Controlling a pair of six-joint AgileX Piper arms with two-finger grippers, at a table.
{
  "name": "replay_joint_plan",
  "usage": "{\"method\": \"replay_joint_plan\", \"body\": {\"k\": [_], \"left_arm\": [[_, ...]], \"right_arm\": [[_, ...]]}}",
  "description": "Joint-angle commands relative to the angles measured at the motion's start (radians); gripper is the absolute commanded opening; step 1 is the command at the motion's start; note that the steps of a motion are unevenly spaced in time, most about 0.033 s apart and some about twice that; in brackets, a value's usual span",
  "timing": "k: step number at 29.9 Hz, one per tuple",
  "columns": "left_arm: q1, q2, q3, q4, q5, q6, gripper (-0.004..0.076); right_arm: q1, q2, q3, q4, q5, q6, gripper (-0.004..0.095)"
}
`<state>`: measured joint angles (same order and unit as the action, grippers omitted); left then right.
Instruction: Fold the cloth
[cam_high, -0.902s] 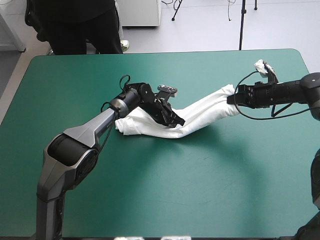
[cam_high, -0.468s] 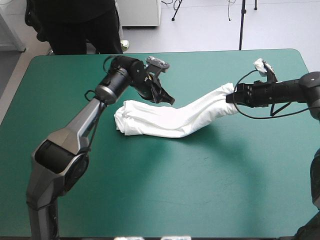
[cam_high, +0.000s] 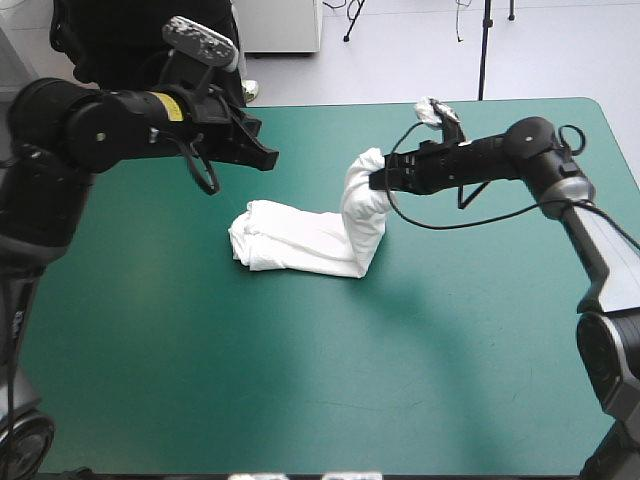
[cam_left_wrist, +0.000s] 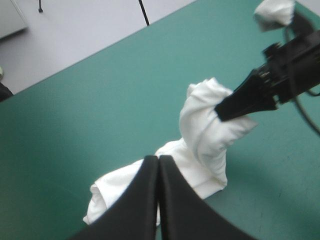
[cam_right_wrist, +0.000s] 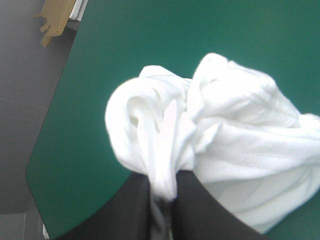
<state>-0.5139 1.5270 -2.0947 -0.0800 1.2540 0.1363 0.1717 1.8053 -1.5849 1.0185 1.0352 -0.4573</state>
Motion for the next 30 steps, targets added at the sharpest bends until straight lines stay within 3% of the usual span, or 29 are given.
{"method": "replay_joint_plan", "body": {"k": [1,4,7,14,16,22,26,30], "left_arm": [[-0.001,-0.087,-0.026,0.029,0.034,-0.025,-0.0009],[-0.001,-0.105,-0.026,0.053,0.034,-0.042,-0.0009],[-0.001,-0.116,-0.026,0.071,0.034,-0.052,-0.0009],[-0.001,-0.116,-0.026,0.072,0.034,-0.057,-0.0009],[-0.001,-0.116,-0.026,0.073,0.034,-0.057,-0.0009],[-0.001,-0.116,-0.026,0.073,0.034,-0.06,-0.0009],[-0.001,-0.122,-0.026,0.07,0.034,-0.06,-0.0009],[-0.001,-0.135,-0.026,0.07,0.034,-0.062,-0.0009]], "right_arm": [[0.079,0.02,-0.089,0.067,-0.065,0.022,-0.0015],[0.137,0.095,-0.154,0.088,-0.066,0.021,-0.0003],[0.189,0.178,-0.232,0.116,-0.04,0.006,0.0075],[0.278,0.316,-0.439,0.145,0.089,0.01,0.05],[0.291,0.32,-0.467,0.148,0.111,0.009,0.0575],[0.287,0.318,-0.526,0.129,0.129,0.011,0.059],[0.264,0.315,-0.537,0.085,0.209,0.048,0.059],[0.228,0.283,-0.534,-0.06,0.213,0.145,0.059]]}}
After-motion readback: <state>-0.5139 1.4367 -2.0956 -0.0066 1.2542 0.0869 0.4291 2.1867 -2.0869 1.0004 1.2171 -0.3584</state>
